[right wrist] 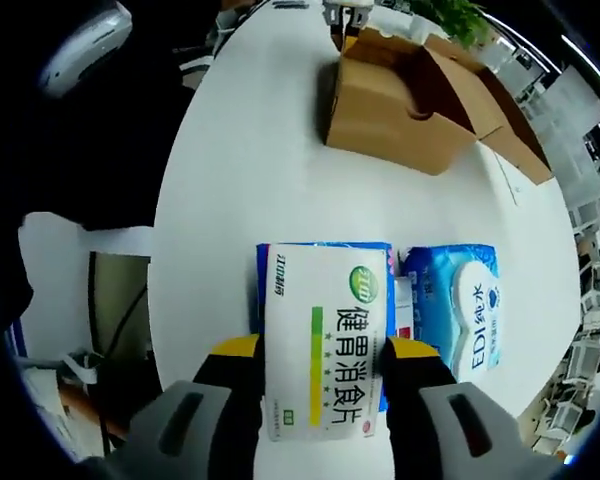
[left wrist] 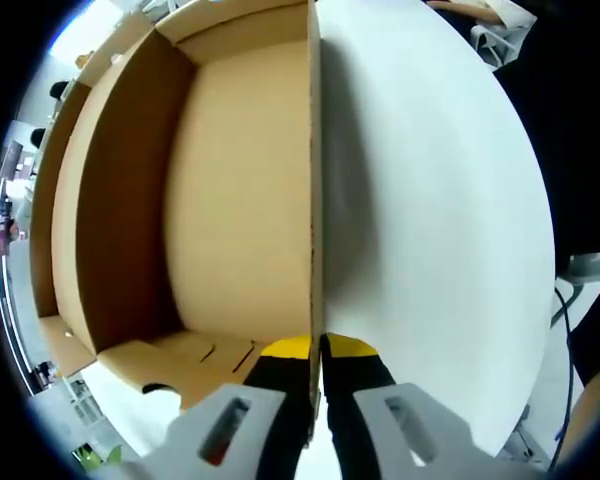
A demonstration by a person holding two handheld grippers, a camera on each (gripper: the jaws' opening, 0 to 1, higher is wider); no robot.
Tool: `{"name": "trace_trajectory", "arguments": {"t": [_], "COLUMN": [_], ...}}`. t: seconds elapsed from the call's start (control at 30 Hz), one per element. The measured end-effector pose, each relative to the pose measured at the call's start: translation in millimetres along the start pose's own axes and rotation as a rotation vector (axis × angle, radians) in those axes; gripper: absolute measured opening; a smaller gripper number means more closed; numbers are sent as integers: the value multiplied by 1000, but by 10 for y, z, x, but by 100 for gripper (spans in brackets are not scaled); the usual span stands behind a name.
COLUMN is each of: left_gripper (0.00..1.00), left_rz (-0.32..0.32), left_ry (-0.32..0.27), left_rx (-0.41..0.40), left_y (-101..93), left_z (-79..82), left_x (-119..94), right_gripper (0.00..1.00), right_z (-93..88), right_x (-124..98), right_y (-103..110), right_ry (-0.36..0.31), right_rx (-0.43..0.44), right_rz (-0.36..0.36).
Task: Operate the shoe box by opening the lid, removing the specified soft item, and placing it in the target area until the item is outside and the box remains undamaged.
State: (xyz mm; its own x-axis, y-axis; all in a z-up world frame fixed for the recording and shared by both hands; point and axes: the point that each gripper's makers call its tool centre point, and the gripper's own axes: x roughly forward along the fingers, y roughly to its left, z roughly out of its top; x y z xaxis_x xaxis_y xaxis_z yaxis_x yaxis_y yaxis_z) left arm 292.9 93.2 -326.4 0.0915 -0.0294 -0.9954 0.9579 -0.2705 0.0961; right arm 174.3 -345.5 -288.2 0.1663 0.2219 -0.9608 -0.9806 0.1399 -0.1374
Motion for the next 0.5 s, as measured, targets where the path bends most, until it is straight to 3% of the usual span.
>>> {"name": "trace_trajectory", "arguments": {"t": [0.13,0.33,0.5], "left_gripper": [2,2,2], "left_rz": [3,1,-2], "left_ry": [1,4,2], "left_rx": [0,-2,-4], "left_y": [-5,-3,-2], "left_z": [2,2,1], "left_x": [0,0,-2], "right_gripper": [49,53,57], "right_z": [9,34,112], "right_x": [-5,-71,-183], "right_y": [-13,-51,-42], "right_ry": [6,-10,-55], "right_rx": [-11,-38,-16], "right_rz": [-9,-81,-114]}}
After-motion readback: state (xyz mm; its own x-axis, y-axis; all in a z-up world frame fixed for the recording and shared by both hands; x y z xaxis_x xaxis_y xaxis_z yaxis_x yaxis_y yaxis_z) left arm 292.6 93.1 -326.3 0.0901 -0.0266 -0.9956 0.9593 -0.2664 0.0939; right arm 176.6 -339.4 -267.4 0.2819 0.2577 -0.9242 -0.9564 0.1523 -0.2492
